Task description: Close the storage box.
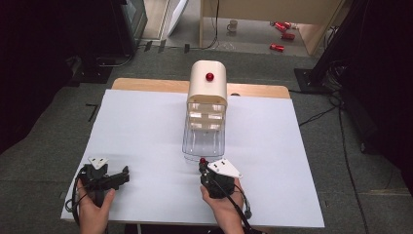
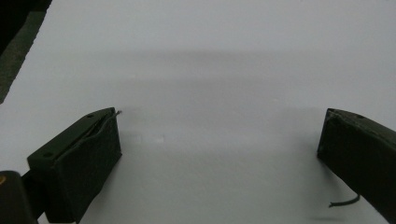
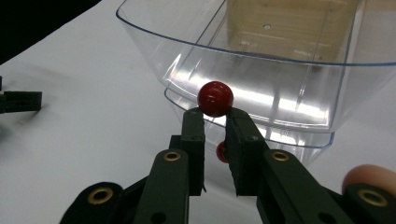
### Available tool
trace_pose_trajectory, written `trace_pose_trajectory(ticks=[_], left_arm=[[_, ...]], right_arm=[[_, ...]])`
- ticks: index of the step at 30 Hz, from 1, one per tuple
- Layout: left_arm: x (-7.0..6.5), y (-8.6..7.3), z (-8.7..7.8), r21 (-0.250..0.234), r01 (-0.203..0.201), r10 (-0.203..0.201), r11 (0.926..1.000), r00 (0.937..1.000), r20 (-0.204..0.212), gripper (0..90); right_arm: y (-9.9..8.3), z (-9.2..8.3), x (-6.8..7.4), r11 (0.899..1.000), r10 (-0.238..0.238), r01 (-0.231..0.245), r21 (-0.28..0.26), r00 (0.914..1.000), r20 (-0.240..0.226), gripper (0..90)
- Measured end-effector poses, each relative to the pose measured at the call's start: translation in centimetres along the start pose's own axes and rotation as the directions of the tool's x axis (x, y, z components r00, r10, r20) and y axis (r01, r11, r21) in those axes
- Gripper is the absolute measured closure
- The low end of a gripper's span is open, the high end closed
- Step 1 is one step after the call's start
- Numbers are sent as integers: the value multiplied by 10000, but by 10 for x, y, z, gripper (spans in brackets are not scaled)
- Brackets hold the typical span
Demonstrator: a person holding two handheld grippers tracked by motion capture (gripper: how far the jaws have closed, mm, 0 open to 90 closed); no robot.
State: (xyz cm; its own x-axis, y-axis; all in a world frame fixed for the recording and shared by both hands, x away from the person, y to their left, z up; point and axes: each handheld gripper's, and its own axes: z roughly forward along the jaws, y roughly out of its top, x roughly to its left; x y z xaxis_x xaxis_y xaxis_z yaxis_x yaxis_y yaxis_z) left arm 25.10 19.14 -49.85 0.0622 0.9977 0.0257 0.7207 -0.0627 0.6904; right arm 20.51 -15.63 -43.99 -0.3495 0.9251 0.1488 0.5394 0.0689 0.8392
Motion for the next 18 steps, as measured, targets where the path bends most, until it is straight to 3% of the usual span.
trace_pose_trajectory(ticks=[8, 18], left_arm=[[0, 0, 0, 2, -2, 2, 10000, 10000, 0, 0], [0, 0, 0, -4, 1, -1, 10000, 10000, -2, 0]], right_arm=[[22, -7, 3, 9995, -214, 218, -220, 9996, 173, 785], [44, -5, -6, 9984, -212, 232, -516, 9990, 381, 785]])
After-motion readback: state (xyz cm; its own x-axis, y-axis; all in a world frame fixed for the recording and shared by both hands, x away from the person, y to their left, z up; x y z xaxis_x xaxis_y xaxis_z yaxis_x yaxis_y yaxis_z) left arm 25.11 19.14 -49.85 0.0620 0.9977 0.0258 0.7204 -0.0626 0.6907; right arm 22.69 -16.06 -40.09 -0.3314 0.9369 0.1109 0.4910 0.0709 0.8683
